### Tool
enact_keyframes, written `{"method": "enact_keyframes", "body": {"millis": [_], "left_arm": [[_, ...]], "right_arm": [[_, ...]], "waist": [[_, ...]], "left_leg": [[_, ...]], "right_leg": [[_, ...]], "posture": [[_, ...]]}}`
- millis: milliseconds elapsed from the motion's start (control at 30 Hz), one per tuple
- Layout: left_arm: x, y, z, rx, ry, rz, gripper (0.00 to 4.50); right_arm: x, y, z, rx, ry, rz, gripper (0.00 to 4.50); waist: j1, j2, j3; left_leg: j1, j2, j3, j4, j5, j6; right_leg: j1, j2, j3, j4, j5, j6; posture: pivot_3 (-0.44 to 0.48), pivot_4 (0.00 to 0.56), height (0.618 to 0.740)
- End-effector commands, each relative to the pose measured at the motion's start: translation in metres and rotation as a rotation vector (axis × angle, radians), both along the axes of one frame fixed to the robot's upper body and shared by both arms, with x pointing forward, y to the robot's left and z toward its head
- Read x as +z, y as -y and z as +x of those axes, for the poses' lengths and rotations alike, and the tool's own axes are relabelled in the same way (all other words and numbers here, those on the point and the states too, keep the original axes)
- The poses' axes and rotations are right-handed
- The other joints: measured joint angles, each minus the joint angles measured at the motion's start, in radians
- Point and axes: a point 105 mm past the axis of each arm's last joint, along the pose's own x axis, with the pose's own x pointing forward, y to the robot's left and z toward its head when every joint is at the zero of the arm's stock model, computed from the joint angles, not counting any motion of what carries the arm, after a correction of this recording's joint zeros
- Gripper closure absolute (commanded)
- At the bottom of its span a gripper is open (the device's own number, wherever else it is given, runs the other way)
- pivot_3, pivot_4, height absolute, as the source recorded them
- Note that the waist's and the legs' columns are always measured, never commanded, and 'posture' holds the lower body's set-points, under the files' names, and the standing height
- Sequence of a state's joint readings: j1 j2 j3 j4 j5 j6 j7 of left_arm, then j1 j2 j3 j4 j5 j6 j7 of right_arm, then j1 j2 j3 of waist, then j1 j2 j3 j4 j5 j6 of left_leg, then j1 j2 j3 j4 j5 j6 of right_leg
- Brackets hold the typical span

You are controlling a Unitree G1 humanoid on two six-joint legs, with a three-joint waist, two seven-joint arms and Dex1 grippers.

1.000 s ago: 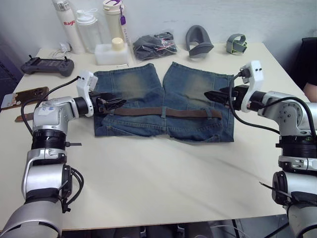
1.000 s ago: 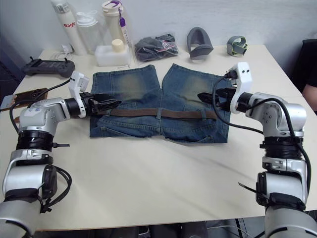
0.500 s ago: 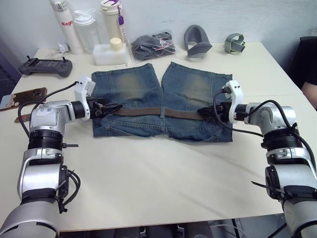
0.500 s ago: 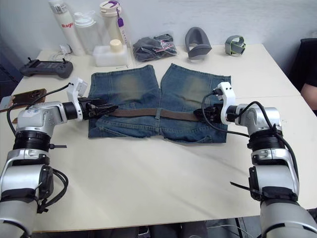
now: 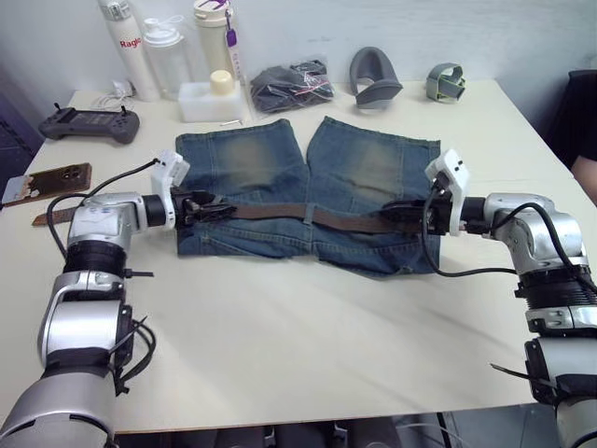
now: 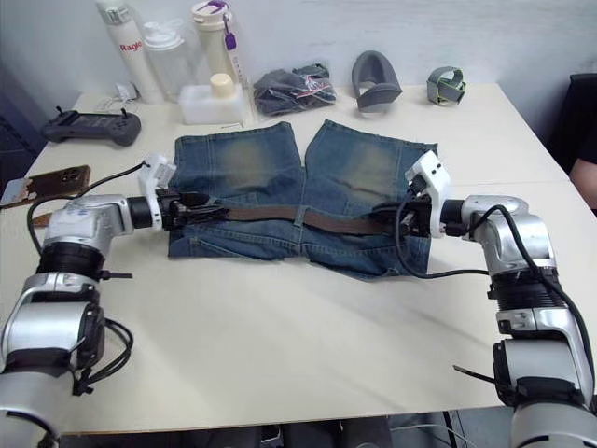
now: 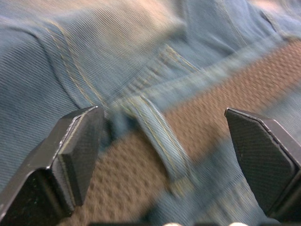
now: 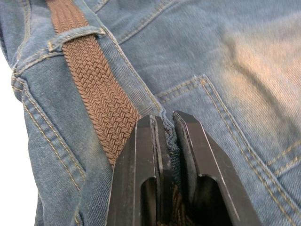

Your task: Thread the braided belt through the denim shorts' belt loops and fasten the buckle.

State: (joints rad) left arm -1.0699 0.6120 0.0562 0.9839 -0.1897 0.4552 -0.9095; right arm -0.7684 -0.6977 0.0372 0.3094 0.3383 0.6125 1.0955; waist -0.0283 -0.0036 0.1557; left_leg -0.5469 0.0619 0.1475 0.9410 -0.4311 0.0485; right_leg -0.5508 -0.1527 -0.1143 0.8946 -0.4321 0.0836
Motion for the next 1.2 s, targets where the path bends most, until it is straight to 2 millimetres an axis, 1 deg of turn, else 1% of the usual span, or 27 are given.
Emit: {"method": "enact_keyframes", "body": {"millis": [33,67,133,200,233,300,333,367,400,500,533,600,700,767,800,833,867,900,933,1000,1033,1067,1133,1200], "left_arm": [[0.017,-0.007,0.009,0.065,0.056,-0.012,0.0],[0.011,-0.004,0.009,0.06,0.035,0.002,0.0],[-0.005,0.008,0.005,-0.005,-0.026,0.004,0.0],[-0.016,0.016,0.001,-0.055,-0.068,0.008,0.0],[-0.018,0.017,-0.001,-0.067,-0.08,0.009,0.26],[-0.017,0.016,-0.002,-0.077,-0.086,0.003,0.86],[-0.013,0.014,-0.003,-0.081,-0.078,-0.001,0.92],[-0.01,0.011,-0.004,-0.085,-0.071,-0.007,1.63],[-0.006,0.008,-0.005,-0.087,-0.056,-0.004,1.86],[0.003,0.003,-0.008,-0.11,-0.011,-0.002,3.19],[0.008,0.004,-0.011,-0.138,0.016,-0.014,3.54],[0.02,0.007,-0.023,-0.235,0.106,-0.036,4.42],[0.028,0.012,-0.046,-0.346,0.213,-0.053,4.47],[0.028,0.013,-0.063,-0.4,0.339,0.02,4.47],[0.029,0.015,-0.071,-0.419,0.412,0.063,4.47],[0.033,0.016,-0.079,-0.428,0.494,0.076,4.47],[0.033,0.016,-0.085,-0.421,0.569,0.131,4.47],[0.029,0.016,-0.094,-0.445,0.635,0.211,4.47],[0.025,0.018,-0.101,-0.466,0.675,0.267,4.47],[0.015,0.021,-0.116,-0.516,0.672,0.296,4.47],[0.008,0.023,-0.127,-0.559,0.691,0.333,4.47],[0.003,0.024,-0.135,-0.591,0.707,0.363,4.47],[-0.018,0.025,-0.164,-0.729,0.755,0.469,4.47],[-0.029,0.025,-0.178,-0.775,0.769,0.491,4.47]], "right_arm": [[0.006,-0.002,-0.005,0.009,0.047,0.001,4.46],[0.005,-0.003,-0.006,0.007,0.045,0.006,4.46],[0.002,-0.004,-0.007,0.003,0.043,0.011,4.46],[0.001,-0.004,-0.007,-0.002,0.044,0.011,4.46],[0.002,-0.004,-0.007,-0.004,0.045,0.012,4.49],[0.004,-0.002,-0.007,-0.014,0.049,0.019,4.5],[0.005,0.0,-0.006,-0.023,0.053,0.018,4.5],[0.005,0.001,-0.006,-0.031,0.056,0.017,4.5],[0.004,0.002,-0.005,-0.038,0.06,0.015,4.5],[0.003,0.003,-0.004,-0.045,0.075,0.009,4.5],[0.004,0.004,-0.004,-0.05,0.093,0.004,4.5],[0.008,0.006,-0.003,-0.067,0.156,-0.009,4.5],[0.015,0.01,-0.006,-0.087,0.284,-0.057,4.5],[0.031,0.016,-0.01,-0.129,0.55,-0.133,4.5],[0.034,0.016,-0.019,-0.111,0.666,-0.175,4.5],[0.032,0.013,-0.033,-0.069,0.769,-0.231,4.5],[0.028,0.01,-0.049,-0.017,0.87,-0.293,4.5],[0.022,0.006,-0.068,0.046,0.946,-0.333,4.5],[0.017,0.004,-0.081,0.085,0.995,-0.356,4.5],[0.009,0.003,-0.105,0.126,1.064,-0.365,4.5],[0.001,0.003,-0.122,0.15,1.106,-0.374,4.5],[-0.004,0.004,-0.135,0.169,1.135,-0.382,4.5],[-0.026,0.005,-0.165,0.228,1.153,-0.406,4.5],[-0.039,0.006,-0.18,0.256,1.153,-0.413,4.5]], "waist": [[0.0,0.0,0.0],[-0.001,0.0,0.0],[-0.001,0.0,0.0],[-0.001,0.0,0.0],[-0.001,0.0,0.0],[0.0,0.0,0.0],[-0.001,0.0,0.0],[-0.001,0.0,0.0],[-0.001,0.0,0.0],[-0.003,0.0,0.0],[-0.003,0.0,0.0],[-0.003,0.0,0.0],[-0.002,0.0,0.0],[-0.001,0.001,0.0],[0.0,0.001,0.0],[0.002,0.001,0.0],[0.004,0.001,0.0],[0.006,0.001,0.0],[0.007,0.001,0.0],[0.004,0.001,0.0],[0.003,0.001,0.0],[0.003,0.001,0.0],[0.003,0.001,0.0],[0.002,0.001,0.0]], "left_leg": [[0.0,0.0,0.0,0.0,0.0,0.0],[0.0,0.0,0.0,0.0,0.0,0.0],[0.0,0.0,0.0,0.0,0.0,0.0],[0.001,0.0,0.0,0.0,0.0,0.0],[0.001,0.0,0.001,0.0,0.0,0.0],[0.0,0.0,0.001,0.0,0.0,0.0],[0.0,0.0,0.001,0.0,0.0,0.0],[0.001,0.0,0.001,0.0,0.0,0.0],[0.001,0.0,0.001,0.0,0.0,0.0],[0.001,0.0,0.001,0.0,0.0,0.0],[0.001,0.0,0.001,0.0,0.0,0.0],[0.001,0.0,0.001,0.0,0.0,0.0],[0.001,0.001,0.0,0.0,0.0,0.0],[0.0,0.0,0.0,0.0,0.0,0.0],[0.0,0.0,0.0,0.0,0.0,0.0],[0.0,0.0,0.0,0.0,0.0,0.0],[0.0,0.0,-0.001,0.0,0.0,0.0],[0.0,-0.001,-0.002,0.0,0.0,0.0],[0.001,-0.001,-0.003,0.0,0.0,0.0],[0.001,-0.001,-0.002,0.001,0.0,0.0],[0.002,-0.001,-0.002,0.001,0.0,0.0],[0.002,-0.001,-0.002,0.002,0.0,-0.001],[0.003,-0.001,-0.003,0.002,-0.001,-0.002],[0.003,0.0,-0.003,0.003,-0.002,-0.004]], "right_leg": [[0.0,0.0,0.0,0.0,0.0,0.0],[0.0,0.0,0.0,0.0,0.0,0.0],[0.0,0.0,-0.001,0.0,0.0,0.0],[0.0,0.0,-0.001,0.0,0.0,0.0],[0.0,0.0,-0.002,0.001,0.0,0.0],[0.0,0.001,-0.005,0.001,0.0,0.0],[0.0,0.001,-0.005,0.0,0.0,0.0],[0.0,0.001,-0.005,0.001,0.0,0.0],[0.0,0.001,-0.005,0.001,0.0,0.0],[0.0,0.0,-0.005,0.001,0.0,0.0],[0.0,0.001,-0.005,0.0,0.0,0.0],[0.0,0.0,-0.004,0.001,0.0,0.0],[0.0,-0.001,-0.001,0.0,0.0,-0.001],[0.0,-0.001,-0.001,0.0,-0.001,-0.001],[0.0,-0.002,-0.001,0.0,-0.001,-0.001],[0.0,-0.002,-0.001,0.0,-0.001,-0.001],[0.001,-0.003,-0.001,0.0,-0.001,-0.001],[0.001,-0.003,-0.002,-0.001,-0.001,-0.001],[0.002,-0.004,-0.003,-0.001,-0.001,-0.001],[0.004,-0.004,-0.003,-0.002,-0.001,-0.001],[0.004,-0.004,-0.003,-0.001,0.0,0.0],[0.004,-0.004,-0.003,-0.001,0.0,0.0],[0.004,-0.005,-0.003,0.0,-0.001,-0.002],[0.004,-0.005,-0.003,0.001,-0.003,-0.005]], "posture": [[0.0,0.15,0.648],[0.0,0.15,0.648],[0.0,0.15,0.648],[0.0,0.15,0.648],[0.0,0.15,0.648],[0.0,0.15,0.648],[0.0,0.15,0.648],[0.0,0.15,0.648],[0.0,0.15,0.648],[0.0,0.15,0.648],[0.0,0.15,0.648],[0.0,0.15,0.648],[0.0,0.15,0.648],[0.0,0.15,0.648],[0.0,0.15,0.648],[0.0,0.15,0.648],[0.0,0.15,0.648],[0.0,0.15,0.648],[0.0,0.15,0.648],[0.0,0.15,0.648],[0.0,0.15,0.648],[0.0,0.15,0.648],[0.0,0.15,0.648],[0.0,0.15,0.648]]}}
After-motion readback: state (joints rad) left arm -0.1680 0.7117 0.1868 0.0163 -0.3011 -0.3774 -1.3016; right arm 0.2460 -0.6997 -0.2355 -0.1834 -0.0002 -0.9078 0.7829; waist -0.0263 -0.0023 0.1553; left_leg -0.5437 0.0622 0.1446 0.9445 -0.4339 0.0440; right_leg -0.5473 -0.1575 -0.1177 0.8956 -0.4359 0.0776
